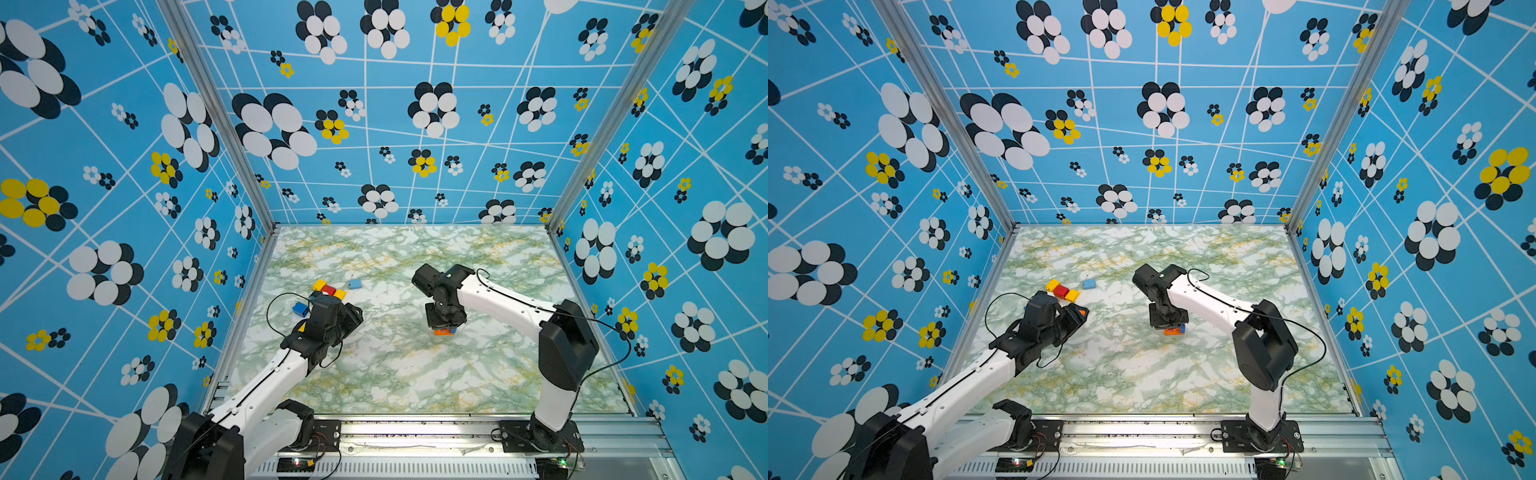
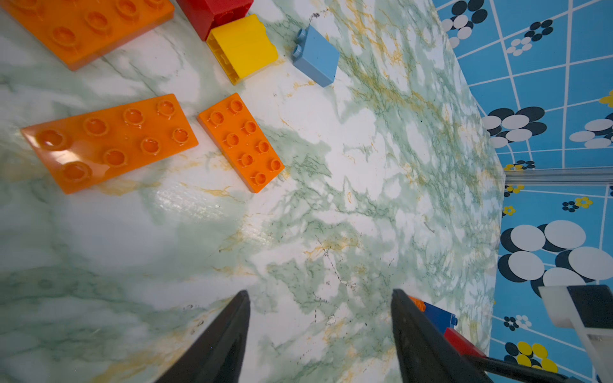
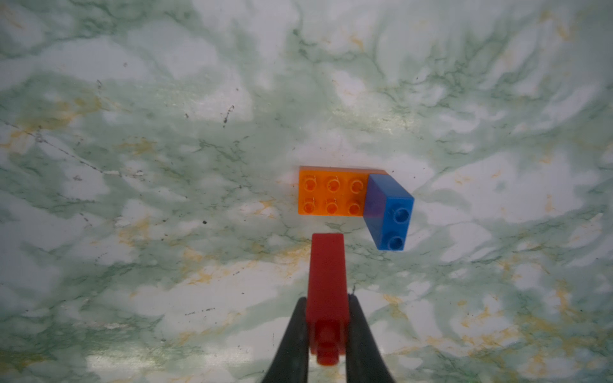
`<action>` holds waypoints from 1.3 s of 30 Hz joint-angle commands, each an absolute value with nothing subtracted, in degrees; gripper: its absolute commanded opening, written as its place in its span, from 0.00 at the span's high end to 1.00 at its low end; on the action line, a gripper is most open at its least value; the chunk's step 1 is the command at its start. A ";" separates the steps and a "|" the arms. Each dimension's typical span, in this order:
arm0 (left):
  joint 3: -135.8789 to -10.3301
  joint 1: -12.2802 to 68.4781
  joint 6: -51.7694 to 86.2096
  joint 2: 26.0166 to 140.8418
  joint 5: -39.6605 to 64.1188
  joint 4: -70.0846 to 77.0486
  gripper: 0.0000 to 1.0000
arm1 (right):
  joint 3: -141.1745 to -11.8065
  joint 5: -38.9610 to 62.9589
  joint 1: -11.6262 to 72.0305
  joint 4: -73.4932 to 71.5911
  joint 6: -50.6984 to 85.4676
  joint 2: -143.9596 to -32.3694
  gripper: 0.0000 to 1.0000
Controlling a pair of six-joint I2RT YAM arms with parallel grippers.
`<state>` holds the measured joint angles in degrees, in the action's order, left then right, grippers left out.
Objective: Assemble the letter p with lego
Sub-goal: Assemble the lego brick with the lego brick.
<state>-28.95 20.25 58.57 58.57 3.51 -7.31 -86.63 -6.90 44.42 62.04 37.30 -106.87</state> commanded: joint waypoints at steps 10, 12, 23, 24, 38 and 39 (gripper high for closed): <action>-27.50 18.12 52.56 54.20 3.19 -11.37 0.30 | -96.87 -3.22 42.13 69.88 34.99 -114.90 1.00; -27.82 18.14 51.50 53.55 2.28 -12.57 0.30 | -97.39 -2.44 41.52 70.07 34.97 -115.68 1.00; -27.24 18.11 50.01 50.98 -0.12 -14.94 0.29 | -97.95 0.91 39.78 69.30 36.83 -118.23 1.00; -27.12 18.09 50.01 51.06 -0.19 -14.94 0.29 | -97.95 1.12 39.65 69.25 37.03 -118.48 1.00; -26.27 17.96 50.28 51.59 -0.86 -13.96 0.22 | -96.66 2.71 38.13 67.00 38.49 -119.52 1.00; -26.26 18.01 50.26 51.59 -0.90 -14.06 0.22 | -96.68 2.92 38.14 66.89 38.50 -119.66 1.00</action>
